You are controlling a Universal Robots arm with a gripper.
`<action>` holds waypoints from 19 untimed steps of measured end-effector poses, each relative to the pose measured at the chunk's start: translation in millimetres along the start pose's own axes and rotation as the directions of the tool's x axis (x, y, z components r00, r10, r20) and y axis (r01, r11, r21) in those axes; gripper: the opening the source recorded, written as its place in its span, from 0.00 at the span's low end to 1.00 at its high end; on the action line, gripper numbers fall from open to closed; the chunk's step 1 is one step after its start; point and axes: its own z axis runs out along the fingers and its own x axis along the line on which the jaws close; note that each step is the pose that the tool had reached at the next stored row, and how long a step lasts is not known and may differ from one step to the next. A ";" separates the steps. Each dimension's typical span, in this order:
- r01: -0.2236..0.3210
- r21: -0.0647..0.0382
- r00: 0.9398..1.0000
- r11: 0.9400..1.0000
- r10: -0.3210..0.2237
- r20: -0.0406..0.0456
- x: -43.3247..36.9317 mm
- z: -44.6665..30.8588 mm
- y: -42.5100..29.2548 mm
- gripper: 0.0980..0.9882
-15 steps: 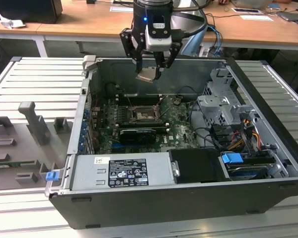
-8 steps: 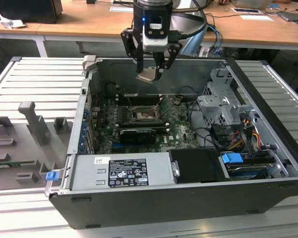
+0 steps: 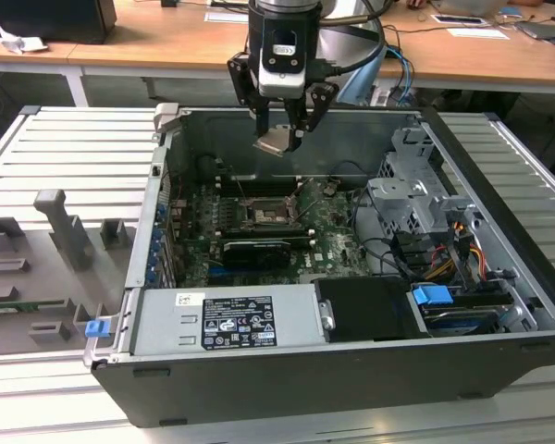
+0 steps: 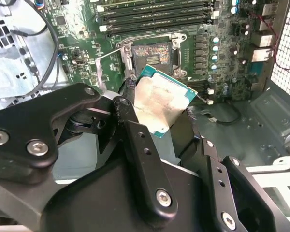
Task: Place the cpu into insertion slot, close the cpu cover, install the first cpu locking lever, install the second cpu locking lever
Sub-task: 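Place the cpu into insertion slot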
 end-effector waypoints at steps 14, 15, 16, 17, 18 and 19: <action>-0.259 -0.005 0.966 0.966 0.259 0.023 -0.1 2.8 -0.2 0.49; -0.268 -0.005 0.963 0.963 0.268 0.024 -0.1 2.8 -0.2 0.49; -0.277 -0.005 0.961 0.961 0.277 0.024 -0.1 3.0 -0.2 0.49; -0.284 -0.006 0.958 0.959 0.284 0.025 -0.1 3.0 -0.2 0.49; -0.297 -0.006 0.955 0.955 0.297 0.026 -0.1 3.3 -0.3 0.49; -0.311 -0.007 0.950 0.951 0.311 0.027 -0.1 3.6 -0.3 0.49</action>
